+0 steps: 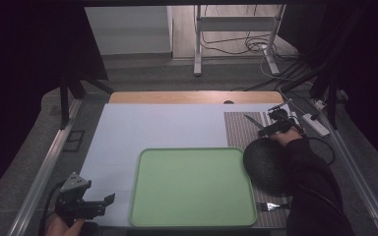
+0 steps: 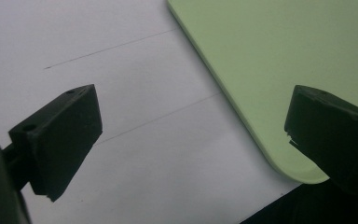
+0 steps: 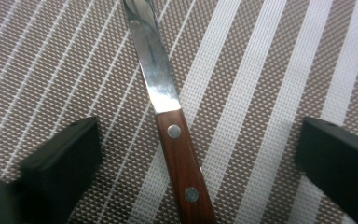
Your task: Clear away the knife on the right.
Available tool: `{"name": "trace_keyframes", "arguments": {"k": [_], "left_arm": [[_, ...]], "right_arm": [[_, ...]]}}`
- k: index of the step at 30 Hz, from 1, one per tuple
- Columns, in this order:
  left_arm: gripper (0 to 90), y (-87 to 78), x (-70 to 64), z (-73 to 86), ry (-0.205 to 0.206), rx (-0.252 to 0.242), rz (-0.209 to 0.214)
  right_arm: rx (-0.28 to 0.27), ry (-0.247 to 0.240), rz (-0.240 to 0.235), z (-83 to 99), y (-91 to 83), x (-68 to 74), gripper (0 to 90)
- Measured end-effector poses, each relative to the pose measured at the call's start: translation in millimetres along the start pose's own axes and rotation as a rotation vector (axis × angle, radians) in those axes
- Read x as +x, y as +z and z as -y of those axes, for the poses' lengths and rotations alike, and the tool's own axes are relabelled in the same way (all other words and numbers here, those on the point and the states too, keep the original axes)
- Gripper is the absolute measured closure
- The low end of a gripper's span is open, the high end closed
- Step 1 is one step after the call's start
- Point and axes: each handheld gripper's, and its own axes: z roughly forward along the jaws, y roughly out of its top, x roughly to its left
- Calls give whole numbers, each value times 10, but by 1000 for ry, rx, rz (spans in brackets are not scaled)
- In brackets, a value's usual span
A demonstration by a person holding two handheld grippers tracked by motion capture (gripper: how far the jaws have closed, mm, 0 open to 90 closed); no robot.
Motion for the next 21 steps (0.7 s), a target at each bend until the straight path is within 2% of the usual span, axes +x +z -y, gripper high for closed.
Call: {"name": "trace_keyframes", "arguments": {"k": [2,4,8,9,12,16,21], "left_arm": [[40,0,1,0,0,1,0],[40,0,2,1,-1,0,1],[40,1,3,2,-3,-1,2],[40,1,3,2,-3,-1,2],[40,1,2,1,-2,1,0],[41,4,-2,0,0,3,-2],[41,-4,1,8,-4,2,-3]], "right_arm": [[-8,-13,-13,-11,-41,-6,255],[-10,-32,-18,-15,-59,-4,326],[-11,-39,-26,-16,-94,-23,519],[-12,-41,-34,-16,-100,-34,541],[-11,-75,-54,1,-120,-59,753],[-16,-72,-86,12,-122,-106,770],[-7,-84,-94,-1,-122,-117,772]]}}
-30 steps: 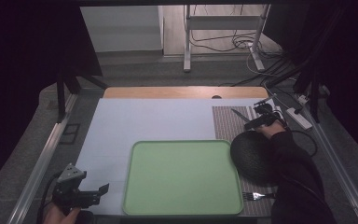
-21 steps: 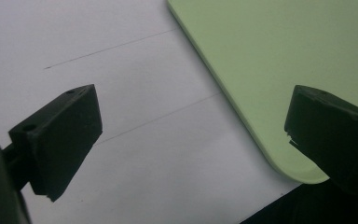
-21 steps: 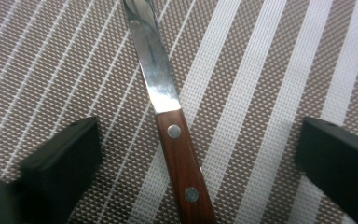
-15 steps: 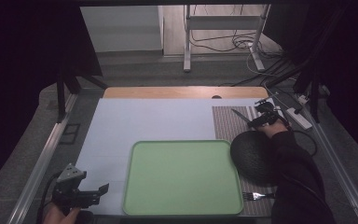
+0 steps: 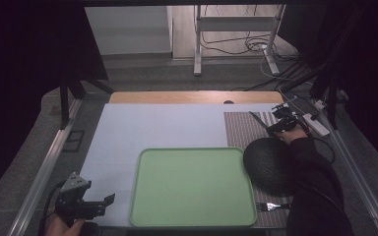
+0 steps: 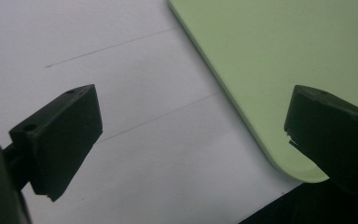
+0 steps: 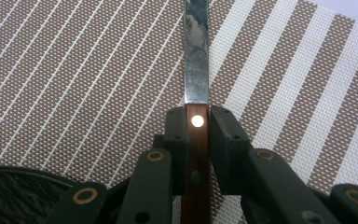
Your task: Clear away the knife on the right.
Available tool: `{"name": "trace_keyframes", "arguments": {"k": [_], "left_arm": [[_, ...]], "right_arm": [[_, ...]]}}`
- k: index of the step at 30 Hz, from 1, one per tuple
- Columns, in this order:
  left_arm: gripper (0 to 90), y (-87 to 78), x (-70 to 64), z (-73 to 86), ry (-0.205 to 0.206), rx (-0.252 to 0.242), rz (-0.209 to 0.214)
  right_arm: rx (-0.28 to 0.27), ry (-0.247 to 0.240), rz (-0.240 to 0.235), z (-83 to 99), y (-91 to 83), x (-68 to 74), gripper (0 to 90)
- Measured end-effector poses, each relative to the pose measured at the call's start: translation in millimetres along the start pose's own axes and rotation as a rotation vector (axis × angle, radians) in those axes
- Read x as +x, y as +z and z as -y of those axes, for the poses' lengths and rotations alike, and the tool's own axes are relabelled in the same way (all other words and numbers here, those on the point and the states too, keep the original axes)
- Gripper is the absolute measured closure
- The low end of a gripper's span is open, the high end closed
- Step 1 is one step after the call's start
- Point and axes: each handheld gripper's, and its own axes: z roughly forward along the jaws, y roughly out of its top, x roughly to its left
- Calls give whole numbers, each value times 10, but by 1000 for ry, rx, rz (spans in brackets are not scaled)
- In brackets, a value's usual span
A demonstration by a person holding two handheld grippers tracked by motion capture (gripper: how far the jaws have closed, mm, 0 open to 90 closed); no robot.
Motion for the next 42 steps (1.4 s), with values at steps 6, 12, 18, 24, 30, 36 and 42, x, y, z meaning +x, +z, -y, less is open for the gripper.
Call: {"name": "trace_keyframes", "arguments": {"k": [6,12,18,24,30,36,42], "left_arm": [[41,-10,-2,9,0,0,-2],[41,-21,-2,21,-4,-2,-5],[41,-23,-2,23,-5,-1,-6],[40,-25,-1,24,-8,-5,-5],[39,-28,0,26,-8,-7,-5],[39,-34,1,29,-9,-10,-4],[39,-37,5,30,-11,-14,-1]], "right_arm": [[3,-49,20,7,-17,-31,773],[-11,-26,36,57,-80,-158,774],[-37,2,46,93,-184,-246,774],[-80,22,35,88,-317,-242,773],[-98,9,16,59,-373,-89,773],[-108,13,-12,65,-401,68,773],[-108,8,-25,89,-408,221,773]]}}
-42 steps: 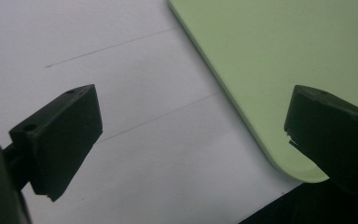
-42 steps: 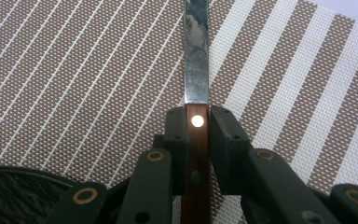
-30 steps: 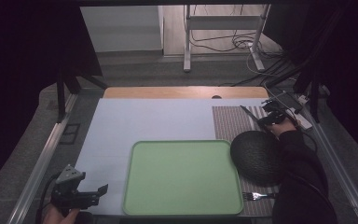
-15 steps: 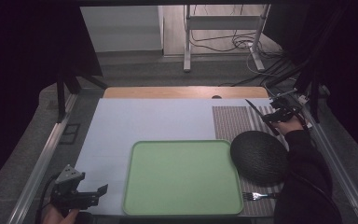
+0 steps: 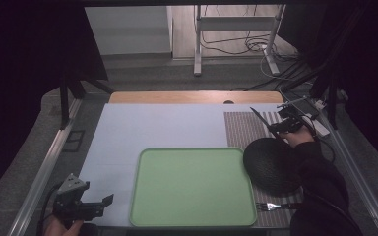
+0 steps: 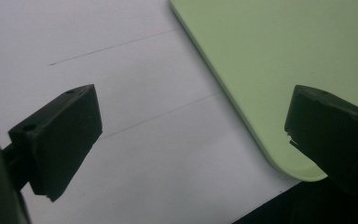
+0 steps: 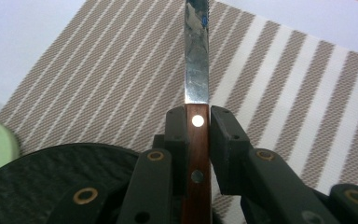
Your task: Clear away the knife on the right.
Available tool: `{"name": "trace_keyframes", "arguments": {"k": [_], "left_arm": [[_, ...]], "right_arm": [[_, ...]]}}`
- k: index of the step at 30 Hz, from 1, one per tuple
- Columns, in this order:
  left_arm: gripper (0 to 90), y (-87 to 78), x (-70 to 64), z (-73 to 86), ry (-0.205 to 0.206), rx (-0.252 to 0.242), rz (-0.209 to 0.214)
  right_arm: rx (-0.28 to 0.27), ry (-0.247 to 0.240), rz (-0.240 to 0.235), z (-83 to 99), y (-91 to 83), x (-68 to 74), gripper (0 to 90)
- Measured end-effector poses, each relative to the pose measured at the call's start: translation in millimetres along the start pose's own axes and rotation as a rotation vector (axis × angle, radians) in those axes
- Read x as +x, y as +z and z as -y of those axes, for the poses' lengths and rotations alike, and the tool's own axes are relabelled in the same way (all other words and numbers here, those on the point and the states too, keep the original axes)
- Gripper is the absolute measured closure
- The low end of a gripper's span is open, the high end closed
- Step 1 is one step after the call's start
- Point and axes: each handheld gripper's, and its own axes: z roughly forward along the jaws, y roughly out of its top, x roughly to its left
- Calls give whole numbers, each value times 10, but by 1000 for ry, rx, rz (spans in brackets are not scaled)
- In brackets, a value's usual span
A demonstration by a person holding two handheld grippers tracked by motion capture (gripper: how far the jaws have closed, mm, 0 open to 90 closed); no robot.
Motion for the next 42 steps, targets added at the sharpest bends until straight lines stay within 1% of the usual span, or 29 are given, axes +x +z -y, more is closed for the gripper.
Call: {"name": "trace_keyframes", "arguments": {"k": [9,17,26,35,42], "left_arm": [[39,6,2,-7,-1,-2,3],[39,6,2,-8,-1,-4,2],[39,8,2,-10,-1,-2,2],[40,8,-2,-10,-1,-2,1],[40,8,1,-10,-2,-2,0]], "right_arm": [[-6,-42,-34,64,-61,278,773],[-16,-57,-55,145,-116,470,773],[-18,-81,-81,222,-179,756,773],[-25,-104,-120,337,-280,1024,772],[-16,-129,-141,414,-306,1185,773]]}}
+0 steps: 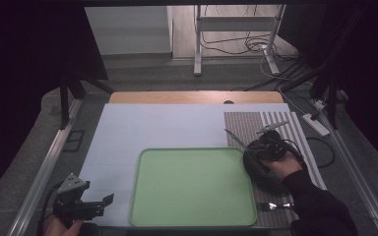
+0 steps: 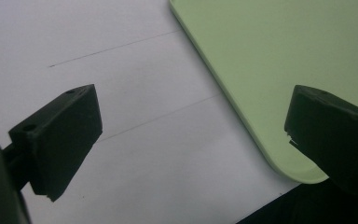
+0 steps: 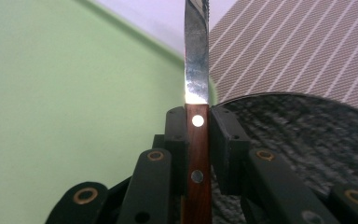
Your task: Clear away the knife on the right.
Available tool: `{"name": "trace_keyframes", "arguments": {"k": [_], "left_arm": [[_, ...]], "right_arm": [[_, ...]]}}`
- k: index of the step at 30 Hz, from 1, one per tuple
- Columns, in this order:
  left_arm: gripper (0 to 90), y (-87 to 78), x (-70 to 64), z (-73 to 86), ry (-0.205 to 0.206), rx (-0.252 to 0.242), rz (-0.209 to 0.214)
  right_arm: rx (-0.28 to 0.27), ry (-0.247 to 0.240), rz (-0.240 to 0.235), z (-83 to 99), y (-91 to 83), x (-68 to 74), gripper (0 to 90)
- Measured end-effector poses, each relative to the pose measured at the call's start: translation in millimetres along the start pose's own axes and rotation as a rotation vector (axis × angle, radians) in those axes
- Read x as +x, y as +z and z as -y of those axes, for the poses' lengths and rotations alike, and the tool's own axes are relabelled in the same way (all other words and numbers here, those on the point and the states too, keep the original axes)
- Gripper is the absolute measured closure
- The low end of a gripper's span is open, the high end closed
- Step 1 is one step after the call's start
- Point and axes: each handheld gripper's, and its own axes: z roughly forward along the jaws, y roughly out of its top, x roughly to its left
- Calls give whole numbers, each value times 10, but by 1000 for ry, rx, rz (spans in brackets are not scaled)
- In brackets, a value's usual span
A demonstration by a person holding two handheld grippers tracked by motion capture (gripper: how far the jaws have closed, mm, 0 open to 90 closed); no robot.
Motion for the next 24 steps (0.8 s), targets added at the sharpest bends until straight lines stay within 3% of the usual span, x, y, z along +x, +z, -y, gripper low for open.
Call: {"name": "trace_keyframes", "arguments": {"k": [24], "left_arm": [[41,0,2,0,-2,0,0]], "right_arm": [[12,-97,-69,199,-17,697,773]]}}
